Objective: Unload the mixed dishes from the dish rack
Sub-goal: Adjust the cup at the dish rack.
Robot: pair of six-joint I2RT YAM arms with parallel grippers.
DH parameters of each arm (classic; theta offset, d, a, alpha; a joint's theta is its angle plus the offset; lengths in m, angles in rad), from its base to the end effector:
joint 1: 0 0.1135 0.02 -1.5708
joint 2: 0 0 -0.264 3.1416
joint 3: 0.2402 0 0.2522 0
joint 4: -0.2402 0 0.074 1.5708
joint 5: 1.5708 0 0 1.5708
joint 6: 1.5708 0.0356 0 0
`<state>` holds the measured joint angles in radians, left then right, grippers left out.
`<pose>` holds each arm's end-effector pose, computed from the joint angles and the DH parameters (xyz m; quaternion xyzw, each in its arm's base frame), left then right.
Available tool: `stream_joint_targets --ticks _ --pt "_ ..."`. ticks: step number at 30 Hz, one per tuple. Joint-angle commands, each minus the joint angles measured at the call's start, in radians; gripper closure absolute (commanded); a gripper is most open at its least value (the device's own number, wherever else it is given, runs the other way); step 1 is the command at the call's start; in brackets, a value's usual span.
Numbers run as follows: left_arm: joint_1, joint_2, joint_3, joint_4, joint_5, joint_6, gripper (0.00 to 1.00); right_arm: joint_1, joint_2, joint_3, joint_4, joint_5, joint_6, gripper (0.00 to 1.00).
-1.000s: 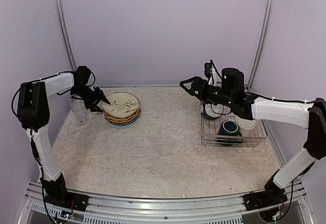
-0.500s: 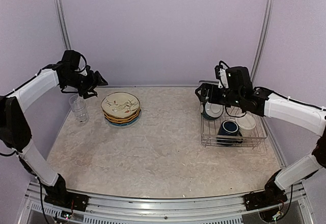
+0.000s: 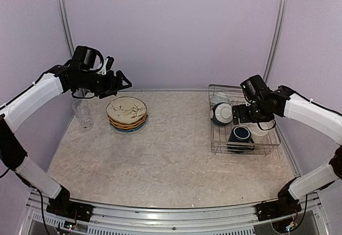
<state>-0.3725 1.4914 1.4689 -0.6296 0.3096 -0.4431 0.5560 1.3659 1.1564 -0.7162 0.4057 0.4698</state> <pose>0.3044 -0.1306 0.3657 0.0371 0.8875 -0.3006 0.3473 0.2474 0.1372 0.2945 0.0238 0.9309 -0.0141 0.3643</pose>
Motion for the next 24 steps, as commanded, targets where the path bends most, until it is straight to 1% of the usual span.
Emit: stream_joint_targets --ticks 1,4,8,11,12,15,18,21,24 --pt "-0.013 -0.02 -0.011 0.011 -0.02 0.04 0.16 -0.114 -0.096 -0.071 -0.115 -0.059 0.021 0.0" --pt "-0.015 -0.019 -0.013 0.017 0.007 0.04 0.15 -0.187 -0.147 -0.104 -0.092 -0.175 -0.02 0.0" --pt "-0.024 -0.012 -0.01 0.012 0.009 0.045 0.15 -0.201 -0.164 -0.109 -0.077 -0.361 -0.064 0.0" --pt "-0.024 -0.004 -0.004 0.011 0.036 0.041 0.15 -0.232 -0.163 -0.131 -0.063 -0.513 -0.08 0.01" --pt "-0.025 -0.002 -0.007 0.014 0.04 0.04 0.15 -0.234 -0.154 -0.133 -0.065 -0.54 -0.083 0.01" --pt "-0.025 0.001 -0.006 0.013 0.049 0.031 0.15 -0.234 -0.147 -0.143 -0.075 -0.587 -0.091 0.01" --pt "-0.027 0.011 -0.003 0.016 0.074 0.027 0.15 -0.235 -0.15 -0.163 -0.079 -0.577 -0.097 0.02" --pt "-0.026 0.018 -0.006 0.019 0.081 0.024 0.15 -0.235 -0.119 -0.178 -0.096 -0.59 -0.11 0.11" --pt "-0.027 0.027 0.0 0.018 0.119 0.022 0.16 -0.235 -0.108 -0.225 -0.071 -0.56 -0.122 0.13"
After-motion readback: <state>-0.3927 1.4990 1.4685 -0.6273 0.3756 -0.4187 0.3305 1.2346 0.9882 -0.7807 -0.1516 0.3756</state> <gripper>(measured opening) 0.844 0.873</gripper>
